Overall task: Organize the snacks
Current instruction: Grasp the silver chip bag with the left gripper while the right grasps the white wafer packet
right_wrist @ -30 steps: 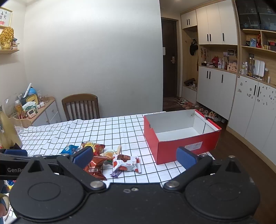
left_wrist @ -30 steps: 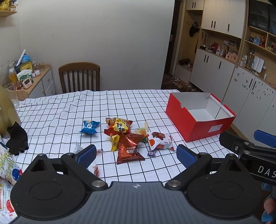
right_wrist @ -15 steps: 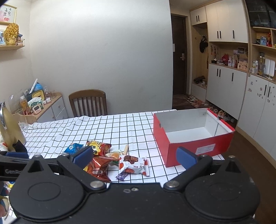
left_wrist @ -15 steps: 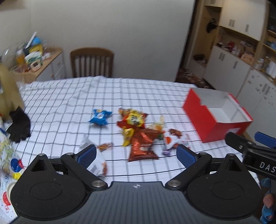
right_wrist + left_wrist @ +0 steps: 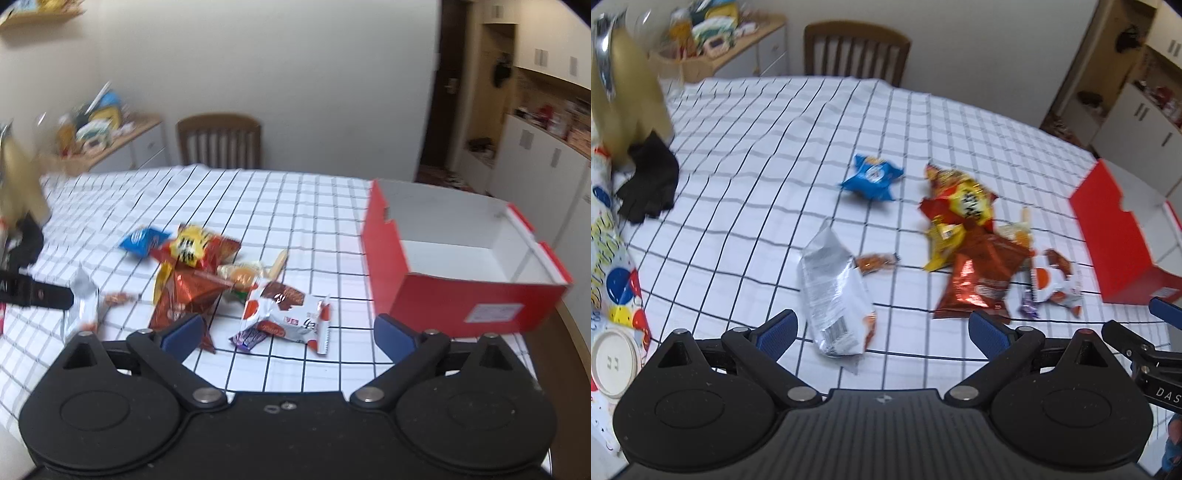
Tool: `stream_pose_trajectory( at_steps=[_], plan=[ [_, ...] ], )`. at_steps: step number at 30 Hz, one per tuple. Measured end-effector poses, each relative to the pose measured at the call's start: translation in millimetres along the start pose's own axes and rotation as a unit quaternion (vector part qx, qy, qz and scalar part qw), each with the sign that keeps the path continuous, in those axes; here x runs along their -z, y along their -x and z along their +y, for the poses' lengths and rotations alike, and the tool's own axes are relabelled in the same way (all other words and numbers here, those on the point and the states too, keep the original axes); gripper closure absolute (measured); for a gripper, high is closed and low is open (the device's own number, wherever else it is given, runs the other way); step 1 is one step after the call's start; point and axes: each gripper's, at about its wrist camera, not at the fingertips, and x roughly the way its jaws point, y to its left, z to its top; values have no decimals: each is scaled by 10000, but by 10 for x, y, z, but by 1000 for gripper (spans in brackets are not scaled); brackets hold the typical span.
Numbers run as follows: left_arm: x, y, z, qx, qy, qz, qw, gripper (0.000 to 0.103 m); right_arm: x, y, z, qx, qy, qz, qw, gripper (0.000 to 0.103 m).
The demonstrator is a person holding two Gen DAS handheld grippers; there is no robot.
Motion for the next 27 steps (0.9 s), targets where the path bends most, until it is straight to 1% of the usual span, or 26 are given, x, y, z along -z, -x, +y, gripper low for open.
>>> stream_pose_trajectory(
  at_steps=[2, 3, 5, 8, 10, 12, 14, 17, 22, 24, 27],
  plan=[
    [-32, -106, 47, -24, 114, 124, 9999, 3, -6, -122, -38, -129, 259, 160, 9995, 8],
    [-50, -156, 64, -39, 164, 187, 9997, 3, -13, -186, -53, -230, 404, 245, 9986, 12],
    [-86, -242, 99, -77, 269, 296, 9992, 4, -51, -326, -92, -337, 665, 400, 9964, 14],
    [-141, -365, 139, -181, 390, 447, 9981, 4, -148, -512, -156, -503, 1086, 580, 9911, 17],
    [-175, -447, 163, -248, 431, 516, 9974, 4, -224, -636, -175, -575, 1468, 739, 9847, 17],
    [-201, -525, 183, -323, 456, 584, 9967, 4, -280, -769, -152, -691, 1989, 1014, 9723, 17],
    [-223, -594, 208, -343, 504, 650, 9960, 4, -302, -911, -94, -704, 2577, 1360, 9540, 17],
    [-239, -670, 243, -360, 581, 724, 9950, 4, -322, -1049, -54, -1049, 3153, 1737, 9270, 17],
    [-248, -766, 254, -382, 605, 839, 9939, 4, -378, -1243, 22, -1383, 3959, 1995, 8856, 20],
    [-256, -813, 263, -410, 625, 876, 9933, 4, -420, -1309, 46, -1387, 4147, 1970, 8775, 20],
    [-276, -872, 269, -448, 639, 892, 9930, 4, -477, -1429, 60, -1458, 4324, 2086, 8650, 20]
  ],
)
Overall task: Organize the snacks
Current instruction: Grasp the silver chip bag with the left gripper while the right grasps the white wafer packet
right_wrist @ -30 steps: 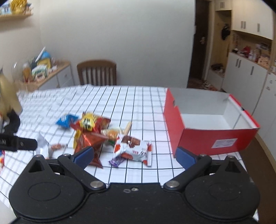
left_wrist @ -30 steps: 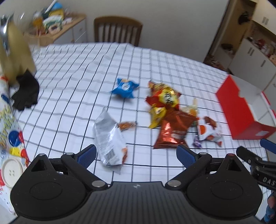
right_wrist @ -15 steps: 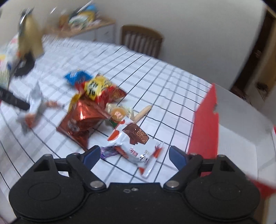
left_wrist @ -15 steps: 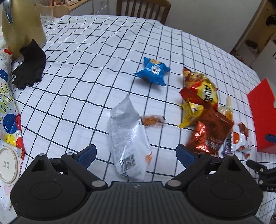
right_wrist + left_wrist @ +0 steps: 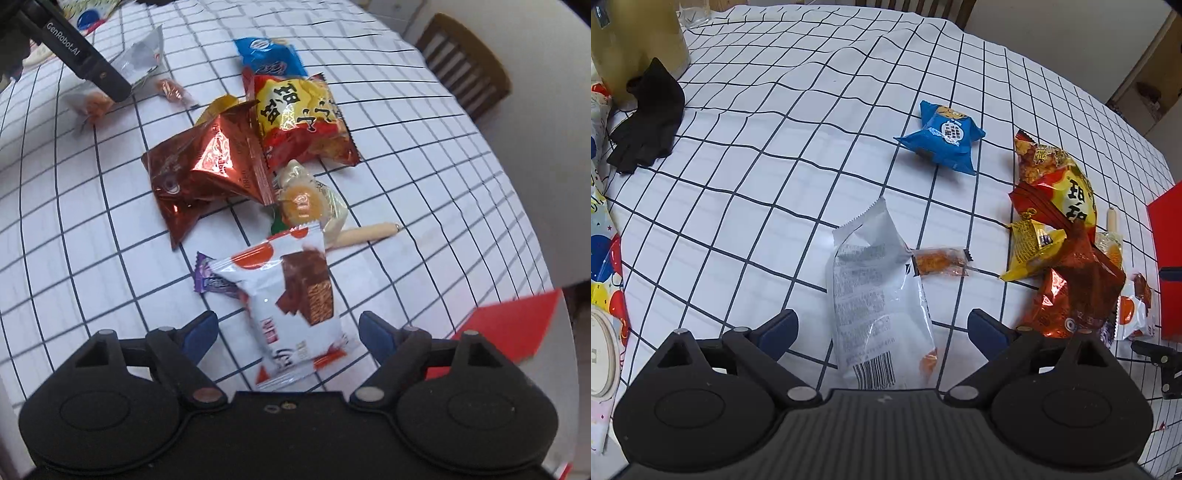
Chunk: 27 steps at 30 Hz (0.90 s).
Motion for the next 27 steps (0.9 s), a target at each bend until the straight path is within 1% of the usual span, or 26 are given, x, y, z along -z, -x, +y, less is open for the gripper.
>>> stream_pose_trajectory(
  at_steps=[2, 4, 6, 8, 10, 12, 17, 19, 21, 23, 27],
  plan=[
    [-20, -30, -3, 21, 19, 12, 10000, 4, -33, -53, -46, -38, 95, 84, 9999, 21],
    [-39, -58, -7, 18, 37, 47, 10000, 9, -45, -89, -67, -79, 186, 122, 9997, 22],
    [-56, -82, 0, 33, 77, 75, 9999, 9, -54, -111, -78, -146, 257, 127, 9995, 27],
    [-62, -92, 3, 29, 92, 75, 9999, 11, -62, -139, -95, -219, 290, 167, 9992, 28],
    [-66, -104, 1, 46, 80, 87, 9999, 18, -68, -181, -105, -252, 352, 208, 9988, 28],
    [-66, -119, 4, 49, 76, 117, 9999, 21, -65, -206, -110, -251, 411, 221, 9986, 29],
    [-59, -134, 18, 50, 87, 161, 9998, 34, -70, -261, -76, -115, 592, 272, 9978, 30],
    [-59, -124, 14, 48, 67, 147, 9999, 41, -71, -265, -73, -123, 587, 271, 9978, 35],
    [-58, -114, 20, 54, 89, 136, 9999, 45, -77, -256, -78, -149, 540, 247, 9981, 43],
    [-50, -106, 40, 80, 159, 131, 9998, 46, -79, -250, -77, -131, 506, 243, 9983, 48],
    [-26, -86, 66, 86, 206, 133, 9997, 49, -41, -204, -49, -46, 409, 214, 9989, 53]
  ],
)
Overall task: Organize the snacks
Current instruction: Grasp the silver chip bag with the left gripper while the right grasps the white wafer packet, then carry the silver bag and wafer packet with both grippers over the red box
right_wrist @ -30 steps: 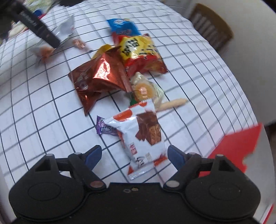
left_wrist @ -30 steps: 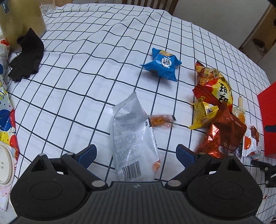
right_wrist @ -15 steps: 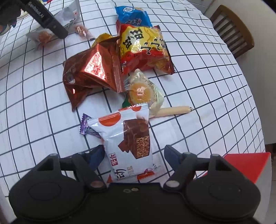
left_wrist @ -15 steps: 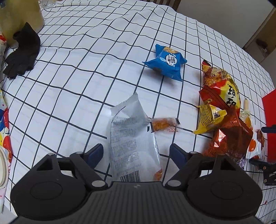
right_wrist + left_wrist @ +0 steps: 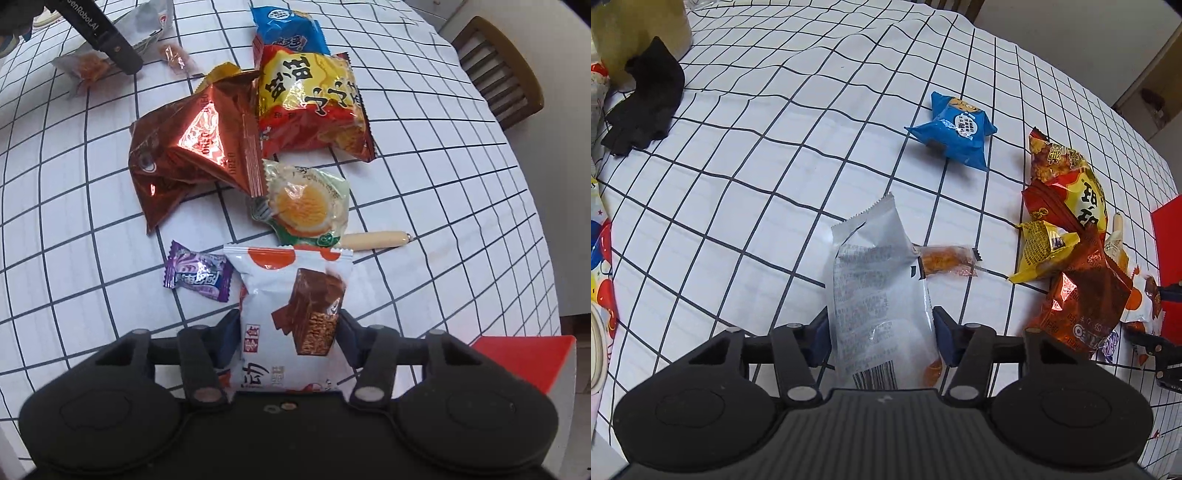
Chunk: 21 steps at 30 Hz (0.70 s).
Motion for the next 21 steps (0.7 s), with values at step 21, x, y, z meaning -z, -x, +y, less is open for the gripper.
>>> stream_pose_trajectory(
  at_steps=[21],
  plan=[
    [363, 338, 182, 376, -118, -62, 9992, 52, 305, 603, 495, 420, -1434, -286, 9884, 56]
  ],
)
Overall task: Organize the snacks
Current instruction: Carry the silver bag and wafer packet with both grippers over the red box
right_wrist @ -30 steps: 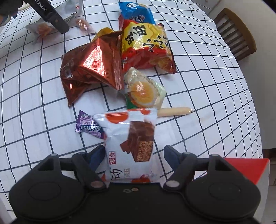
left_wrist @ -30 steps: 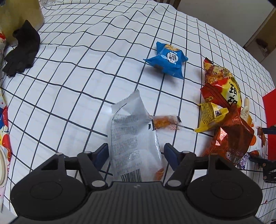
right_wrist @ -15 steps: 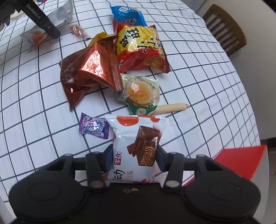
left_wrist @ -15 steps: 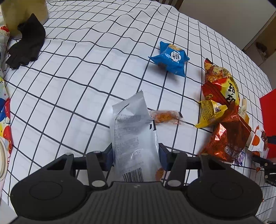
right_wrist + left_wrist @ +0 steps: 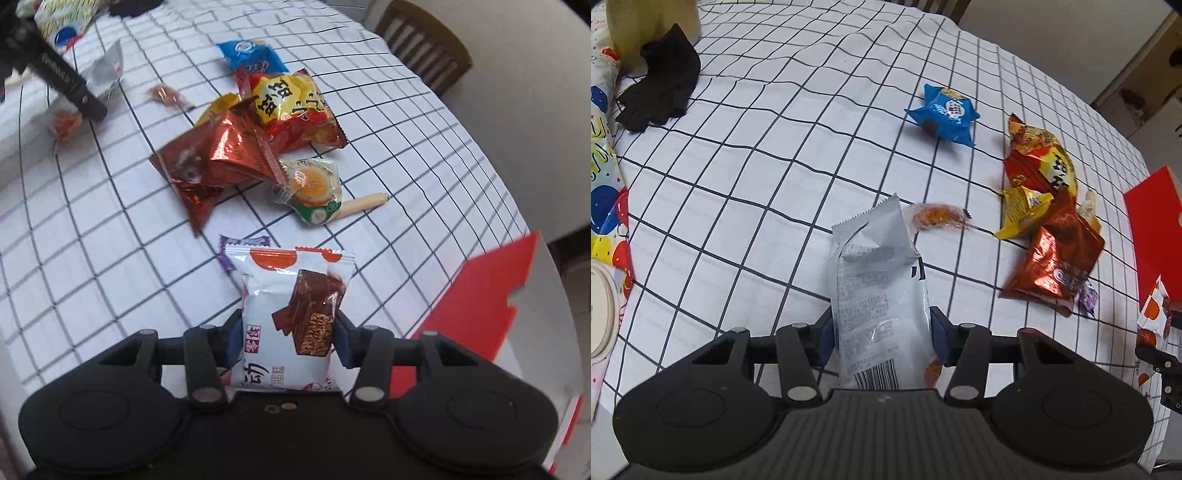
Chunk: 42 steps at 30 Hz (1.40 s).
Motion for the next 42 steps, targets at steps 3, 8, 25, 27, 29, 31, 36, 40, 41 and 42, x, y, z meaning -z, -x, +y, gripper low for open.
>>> stream_pose_trajectory(
  at_steps=[3, 8, 25, 27, 29, 31, 36, 40, 41, 42],
  plan=[
    [73, 115, -37, 109, -172, -95, 9997, 52, 73, 139, 83, 93, -282, -56, 9995, 56],
    [156, 287, -144, 348, -486, -206, 9980, 52, 190, 372, 190, 299, -856, -204, 9957, 56],
    [205, 728, -913, 982, -1341, -475, 9849, 52, 458, 1035, 99, 699, -2583, -580, 9618, 56],
    [171, 771, -1071, 1036, -1444, -533, 9826, 52, 491, 1093, 37, 725, -2641, -638, 9597, 56],
    [142, 811, -1258, 1070, -1557, -605, 9801, 52, 529, 1150, -47, 783, -2700, -688, 9572, 56],
    [110, 842, -1459, 1080, -1650, -684, 9780, 52, 577, 1199, -153, 808, -2745, -754, 9552, 56],
    [53, 878, -2038, 1142, -1805, -790, 9737, 52, 722, 1284, -482, 835, -2812, -877, 9520, 56],
    [29, 861, -2491, 1160, -1934, -902, 9700, 52, 850, 1315, -790, 859, -2787, -931, 9520, 56],
    [19, 850, -2599, 1156, -1942, -920, 9698, 52, 882, 1319, -865, 857, -2782, -946, 9520, 56],
    [8, 835, -2700, 1152, -1939, -931, 9698, 52, 913, 1322, -943, 859, -2776, -961, 9520, 56]
  ],
)
